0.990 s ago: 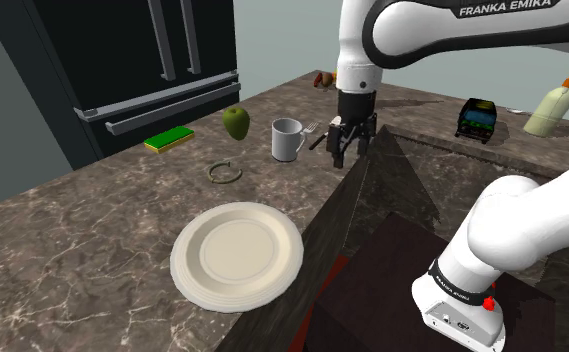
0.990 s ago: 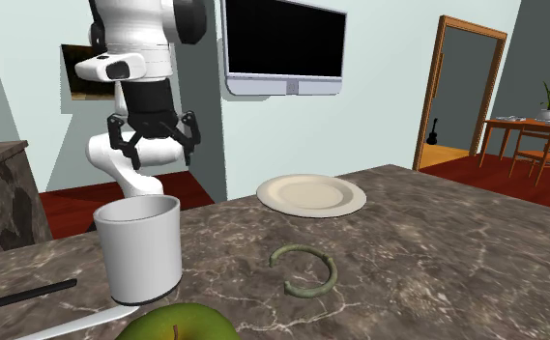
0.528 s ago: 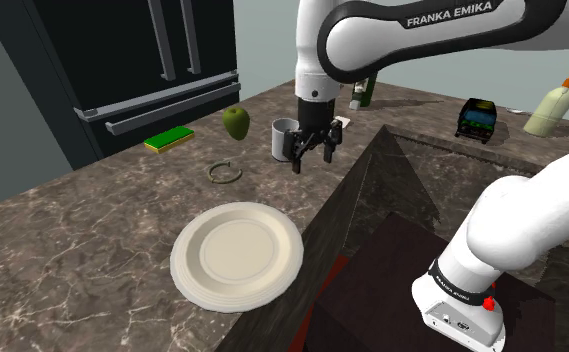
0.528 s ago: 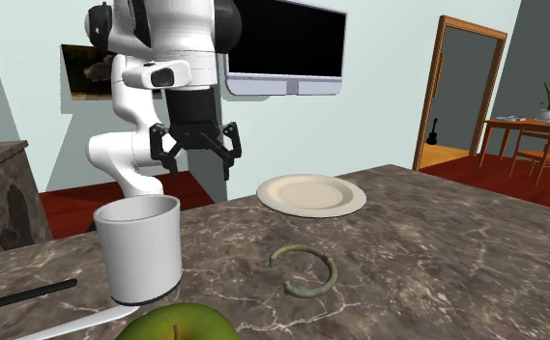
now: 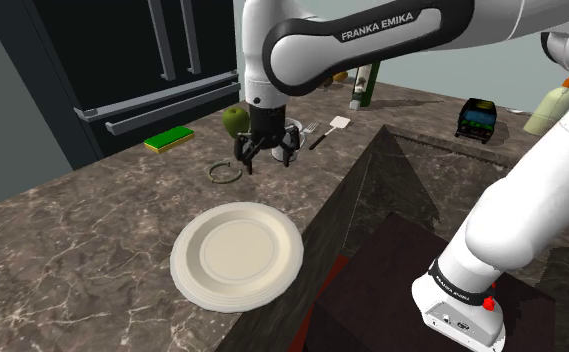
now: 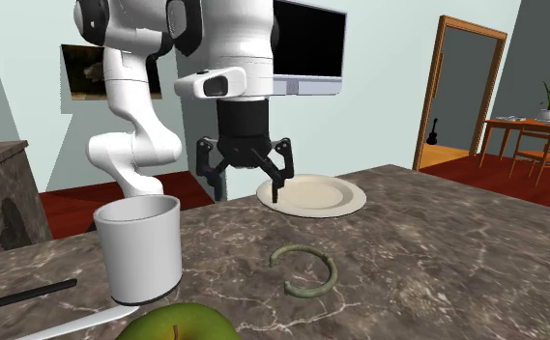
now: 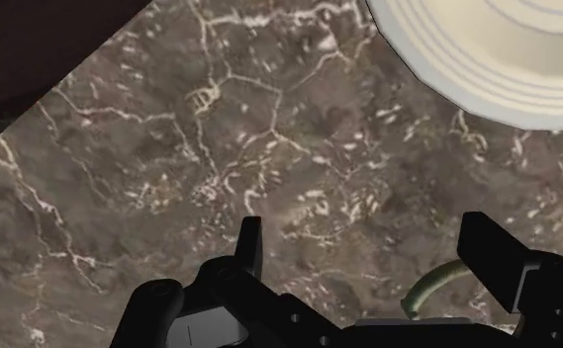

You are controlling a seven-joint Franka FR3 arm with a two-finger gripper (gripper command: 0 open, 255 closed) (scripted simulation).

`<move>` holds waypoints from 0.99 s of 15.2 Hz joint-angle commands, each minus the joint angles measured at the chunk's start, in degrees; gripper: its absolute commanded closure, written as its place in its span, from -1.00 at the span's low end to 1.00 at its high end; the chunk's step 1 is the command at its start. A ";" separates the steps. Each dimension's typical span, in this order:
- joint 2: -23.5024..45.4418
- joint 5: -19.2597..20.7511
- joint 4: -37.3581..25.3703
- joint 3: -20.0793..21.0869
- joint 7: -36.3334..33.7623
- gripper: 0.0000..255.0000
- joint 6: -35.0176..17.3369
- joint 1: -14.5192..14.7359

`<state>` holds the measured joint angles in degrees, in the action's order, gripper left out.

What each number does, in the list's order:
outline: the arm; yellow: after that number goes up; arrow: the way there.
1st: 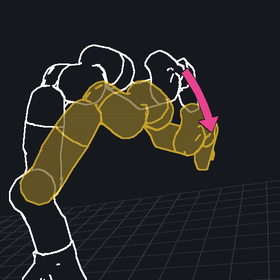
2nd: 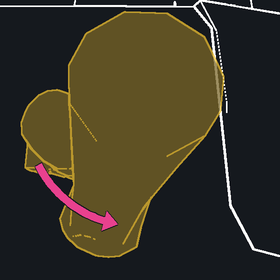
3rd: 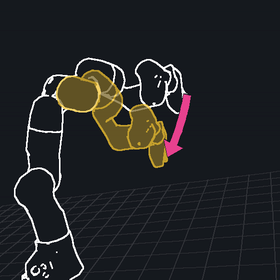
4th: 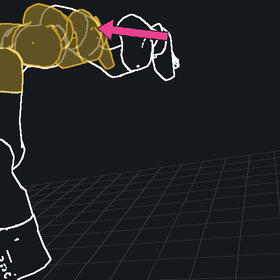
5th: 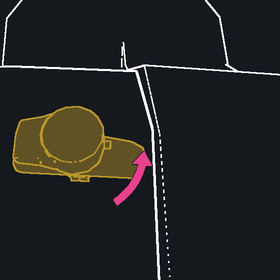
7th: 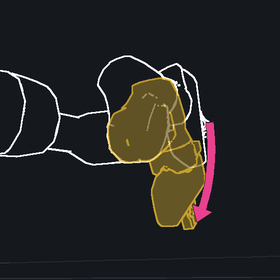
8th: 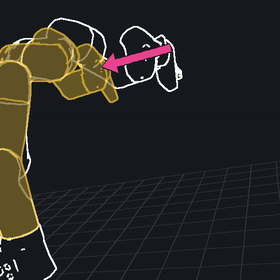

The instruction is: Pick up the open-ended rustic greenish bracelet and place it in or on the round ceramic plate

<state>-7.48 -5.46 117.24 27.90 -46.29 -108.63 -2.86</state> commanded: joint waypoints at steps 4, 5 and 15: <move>11.91 7.69 -11.11 2.73 -12.91 -1.00 -0.99 1.24; 14.41 9.43 -13.63 2.86 -15.27 -1.00 -0.84 1.84; 31.31 20.03 -31.64 0.66 -28.15 -1.00 1.09 8.25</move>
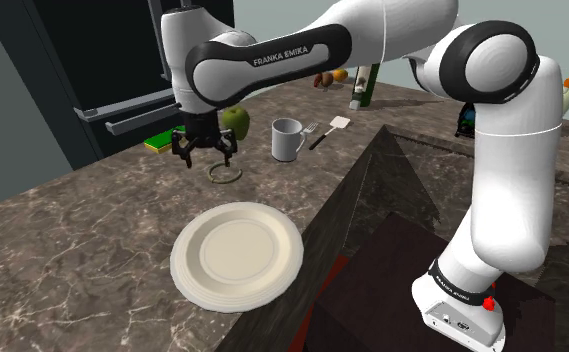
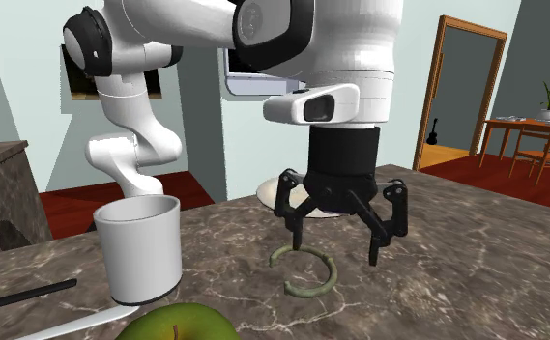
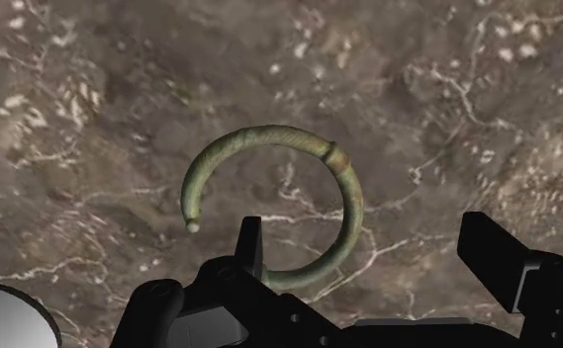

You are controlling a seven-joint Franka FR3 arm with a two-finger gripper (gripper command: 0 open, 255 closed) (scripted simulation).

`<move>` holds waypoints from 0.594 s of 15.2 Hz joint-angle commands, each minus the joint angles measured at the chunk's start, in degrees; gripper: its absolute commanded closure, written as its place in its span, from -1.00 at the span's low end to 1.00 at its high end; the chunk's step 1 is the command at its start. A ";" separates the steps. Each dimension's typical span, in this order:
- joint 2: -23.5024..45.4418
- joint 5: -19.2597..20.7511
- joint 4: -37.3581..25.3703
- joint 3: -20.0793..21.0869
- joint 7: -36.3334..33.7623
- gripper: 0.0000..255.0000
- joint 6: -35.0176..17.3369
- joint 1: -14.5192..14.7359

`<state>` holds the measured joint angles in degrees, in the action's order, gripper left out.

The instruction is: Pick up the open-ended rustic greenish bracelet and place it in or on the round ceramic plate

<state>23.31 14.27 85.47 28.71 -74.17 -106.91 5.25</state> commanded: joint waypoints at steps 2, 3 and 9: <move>0.81 0.51 1.24 -0.26 -0.43 -1.00 -2.01 0.05; 0.98 0.62 1.78 -0.32 -0.52 -1.00 -2.69 0.02; 1.27 0.82 2.59 -0.43 -0.66 -1.00 -3.75 -0.02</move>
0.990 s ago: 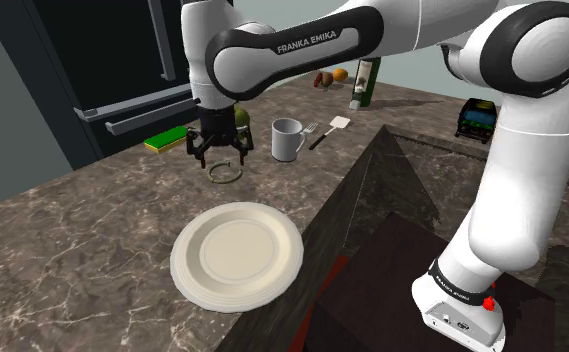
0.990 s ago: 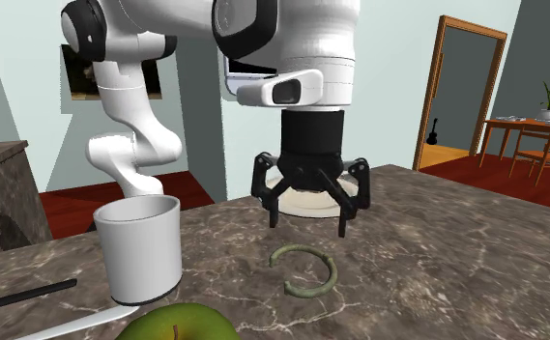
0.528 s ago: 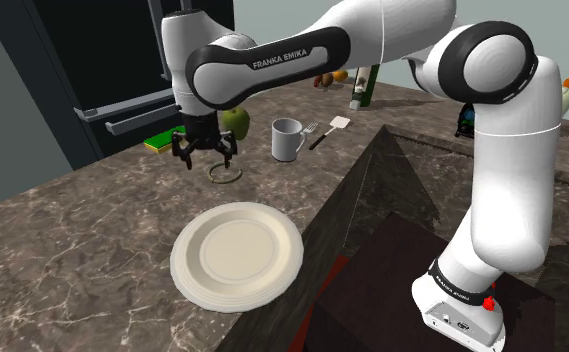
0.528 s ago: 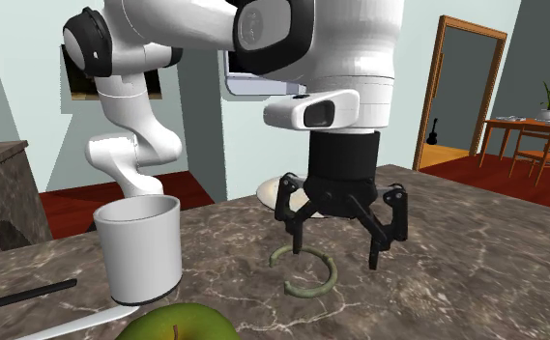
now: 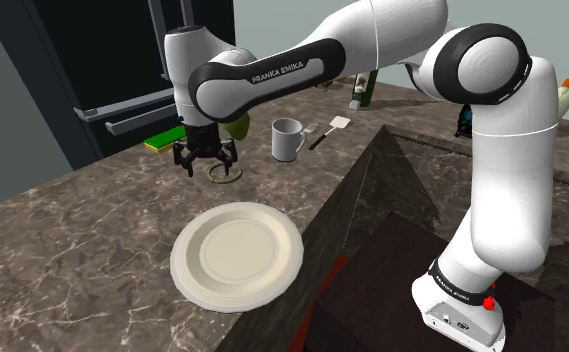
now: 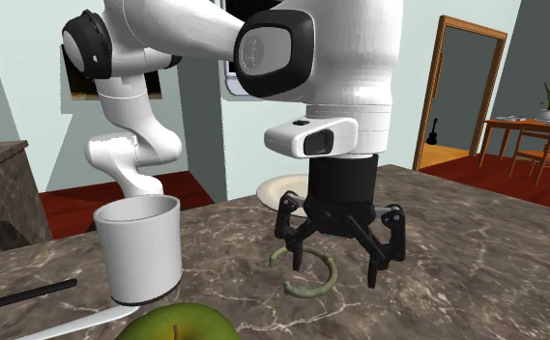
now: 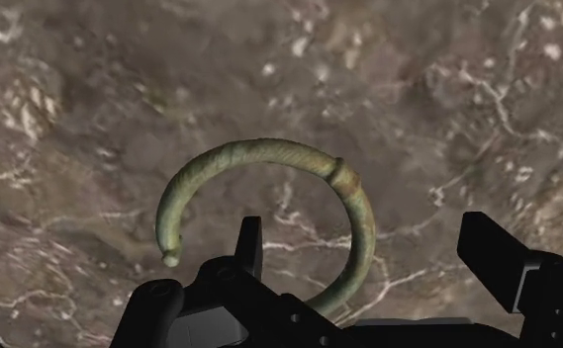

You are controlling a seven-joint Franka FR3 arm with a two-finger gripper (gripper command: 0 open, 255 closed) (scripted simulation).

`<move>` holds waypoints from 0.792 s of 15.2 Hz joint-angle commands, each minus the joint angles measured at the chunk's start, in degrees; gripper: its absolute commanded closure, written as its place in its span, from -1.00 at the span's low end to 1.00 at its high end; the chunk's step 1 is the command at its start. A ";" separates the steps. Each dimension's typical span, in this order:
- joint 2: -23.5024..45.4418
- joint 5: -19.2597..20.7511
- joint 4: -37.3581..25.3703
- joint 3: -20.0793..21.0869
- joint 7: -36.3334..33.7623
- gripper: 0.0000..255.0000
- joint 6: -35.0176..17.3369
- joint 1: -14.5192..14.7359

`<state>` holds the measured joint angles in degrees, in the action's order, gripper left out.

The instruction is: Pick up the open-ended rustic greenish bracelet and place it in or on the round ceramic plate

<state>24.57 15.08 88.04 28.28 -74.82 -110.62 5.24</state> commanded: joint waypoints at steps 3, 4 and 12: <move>0.00 0.00 0.02 0.00 -0.01 -1.00 -0.03 0.00; 0.00 0.00 0.02 0.00 -0.01 1.00 -0.03 0.00; 0.32 0.11 -0.84 0.00 -0.08 1.00 0.54 0.25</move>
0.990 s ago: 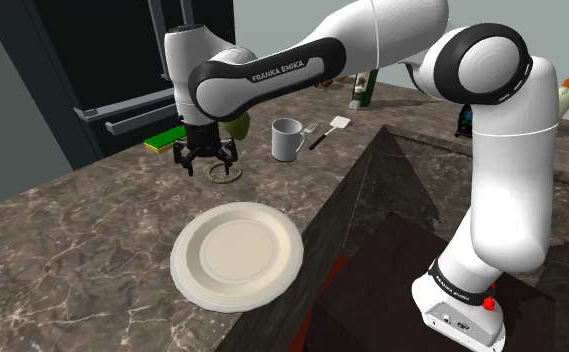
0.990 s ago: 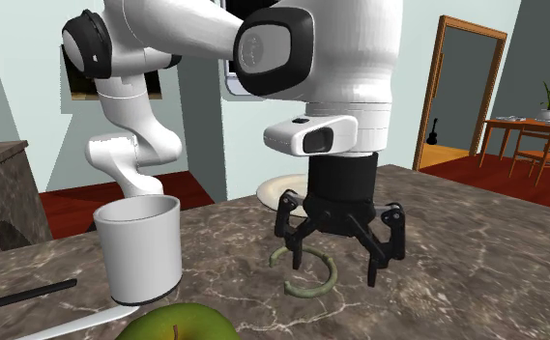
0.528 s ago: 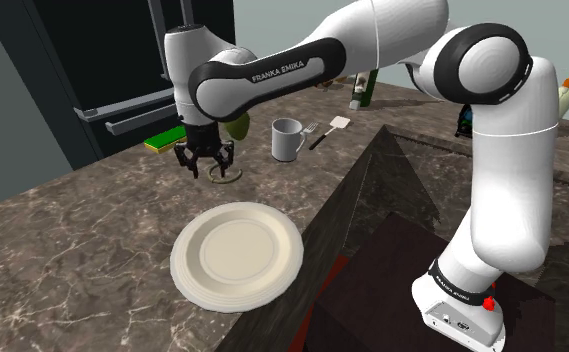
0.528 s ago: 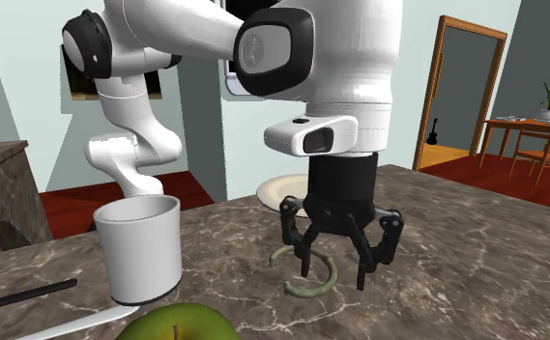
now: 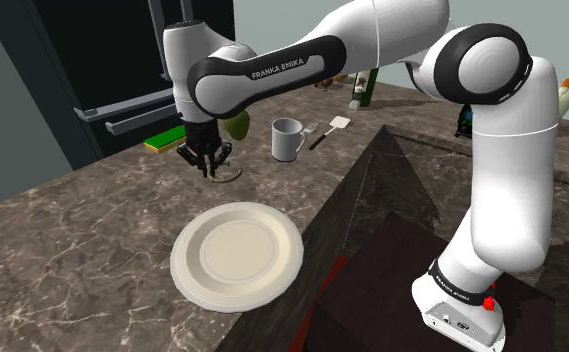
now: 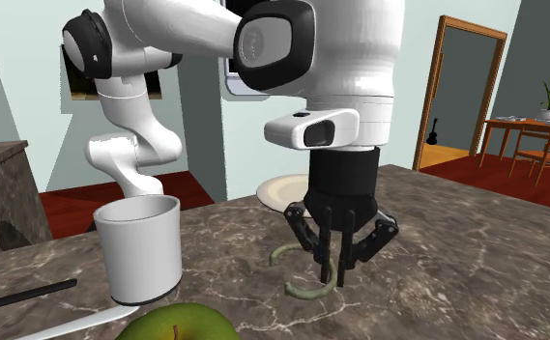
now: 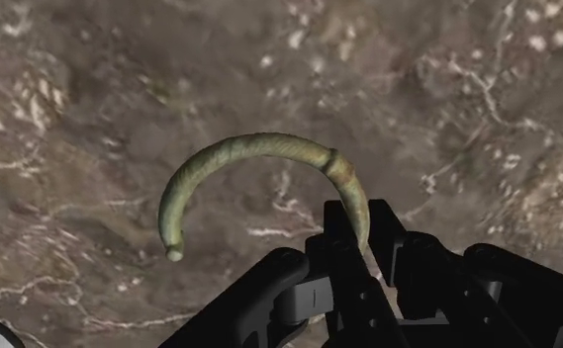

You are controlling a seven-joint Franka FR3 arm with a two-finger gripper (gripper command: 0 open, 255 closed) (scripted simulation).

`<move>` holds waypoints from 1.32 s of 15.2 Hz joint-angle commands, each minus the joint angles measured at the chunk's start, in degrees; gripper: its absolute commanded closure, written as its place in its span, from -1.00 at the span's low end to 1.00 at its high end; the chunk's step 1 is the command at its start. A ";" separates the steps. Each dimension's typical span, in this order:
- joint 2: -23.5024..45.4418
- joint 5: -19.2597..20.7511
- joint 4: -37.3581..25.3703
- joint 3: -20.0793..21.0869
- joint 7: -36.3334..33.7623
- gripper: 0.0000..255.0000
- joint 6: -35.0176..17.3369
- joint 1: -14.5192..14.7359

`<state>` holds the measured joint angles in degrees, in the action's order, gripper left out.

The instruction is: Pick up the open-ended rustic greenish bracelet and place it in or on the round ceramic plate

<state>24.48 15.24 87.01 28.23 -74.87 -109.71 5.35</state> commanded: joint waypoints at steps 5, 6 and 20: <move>-0.47 -0.58 -1.25 0.29 0.45 1.00 1.83 -0.02; -0.58 -0.67 -1.87 0.33 0.55 1.00 2.54 0.02; -3.93 -2.19 -5.96 1.56 -0.22 1.00 9.74 1.08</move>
<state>21.95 13.56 79.03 29.42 -74.44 -99.32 6.47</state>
